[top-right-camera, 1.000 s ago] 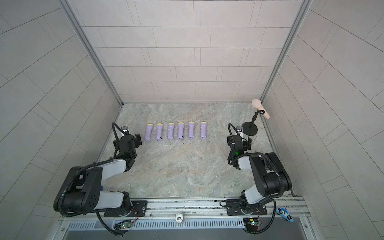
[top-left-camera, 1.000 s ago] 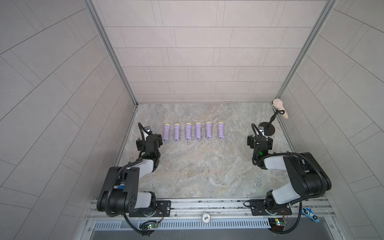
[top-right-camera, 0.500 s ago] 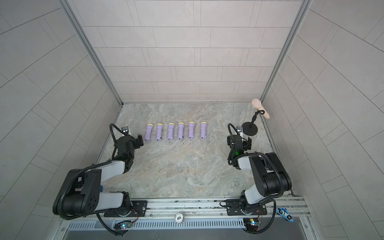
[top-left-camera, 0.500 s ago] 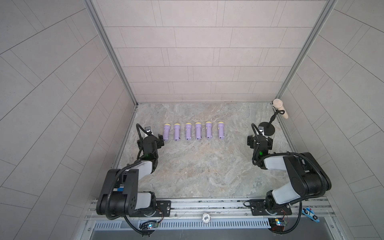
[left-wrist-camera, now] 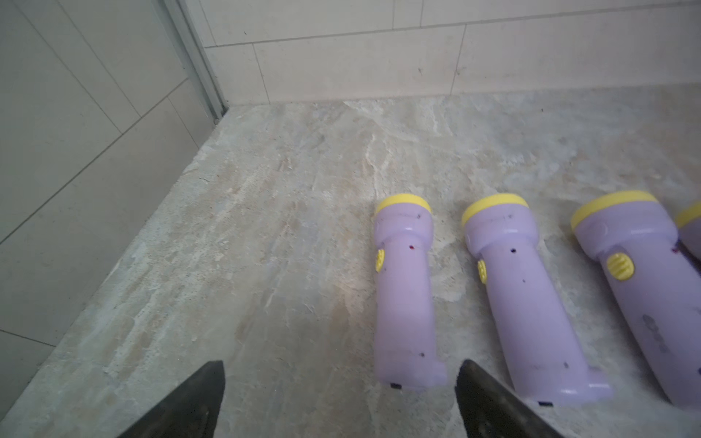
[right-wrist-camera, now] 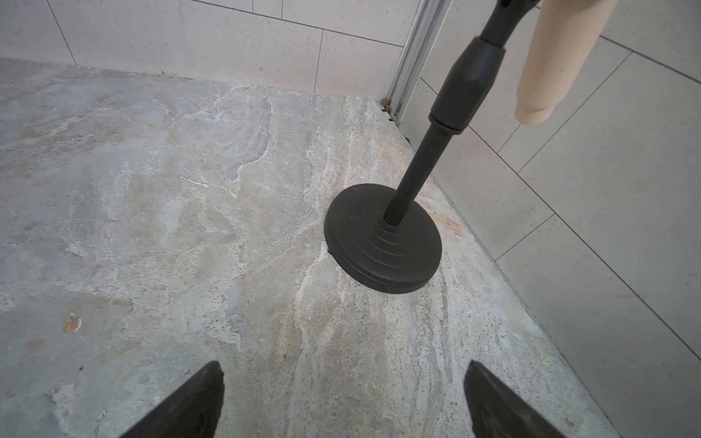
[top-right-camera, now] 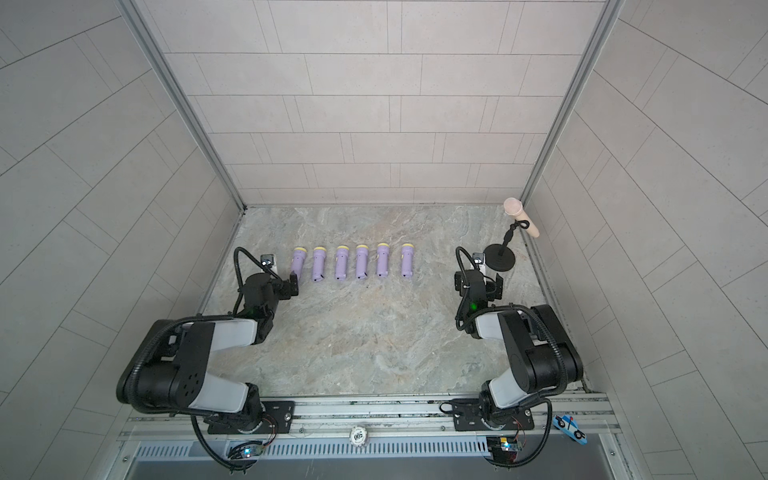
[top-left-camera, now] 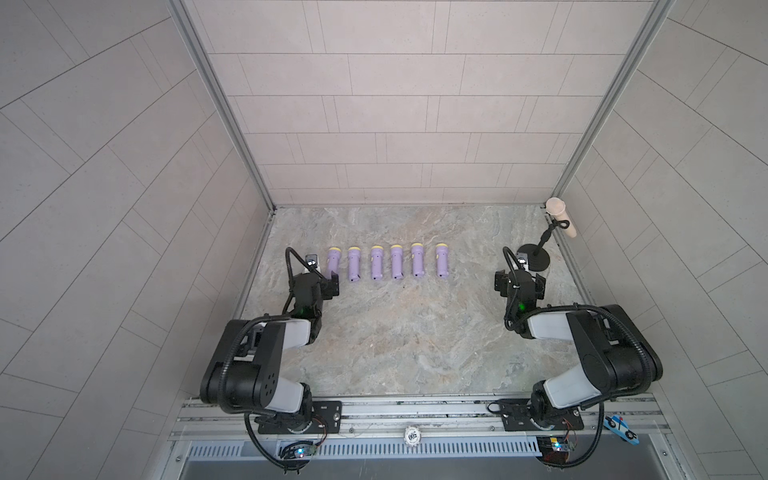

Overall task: Close the plug at the bottom of the flashlight
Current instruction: Reset both arms

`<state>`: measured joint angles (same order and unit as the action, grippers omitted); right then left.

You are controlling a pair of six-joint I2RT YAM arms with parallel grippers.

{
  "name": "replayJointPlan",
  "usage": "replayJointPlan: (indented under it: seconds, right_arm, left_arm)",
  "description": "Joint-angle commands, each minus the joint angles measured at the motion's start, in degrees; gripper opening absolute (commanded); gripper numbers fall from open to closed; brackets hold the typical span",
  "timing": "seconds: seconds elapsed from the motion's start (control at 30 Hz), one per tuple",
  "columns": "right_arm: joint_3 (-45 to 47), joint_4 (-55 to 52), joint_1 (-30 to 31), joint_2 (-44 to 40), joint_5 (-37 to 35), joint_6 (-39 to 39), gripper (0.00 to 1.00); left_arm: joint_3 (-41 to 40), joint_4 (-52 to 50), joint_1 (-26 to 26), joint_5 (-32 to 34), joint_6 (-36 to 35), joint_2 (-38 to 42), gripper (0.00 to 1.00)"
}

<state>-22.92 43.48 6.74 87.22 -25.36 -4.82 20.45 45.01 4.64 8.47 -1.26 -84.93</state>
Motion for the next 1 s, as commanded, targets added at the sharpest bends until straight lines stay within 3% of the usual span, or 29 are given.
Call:
replayJointPlan:
  seconds: [0.0, 0.2, 0.97]
  right_arm:
    - [-0.5, 0.6, 0.0, -0.7, -1.0, -0.2, 1.00]
    - [-0.5, 0.6, 0.0, -0.7, -1.0, -0.3, 1.00]
    - [-0.7, 0.5, 0.1, -0.7, -1.0, -0.3, 1.00]
  left_arm:
    - [1.2, 3.1, 0.3, 3.6, -1.9, -2.1, 1.00]
    - [1.6, 9.2, 0.2, 19.4, 4.6, -6.3, 1.00]
    - [1.4, 10.9, 2.0, 19.5, 3.0, -6.6, 1.00]
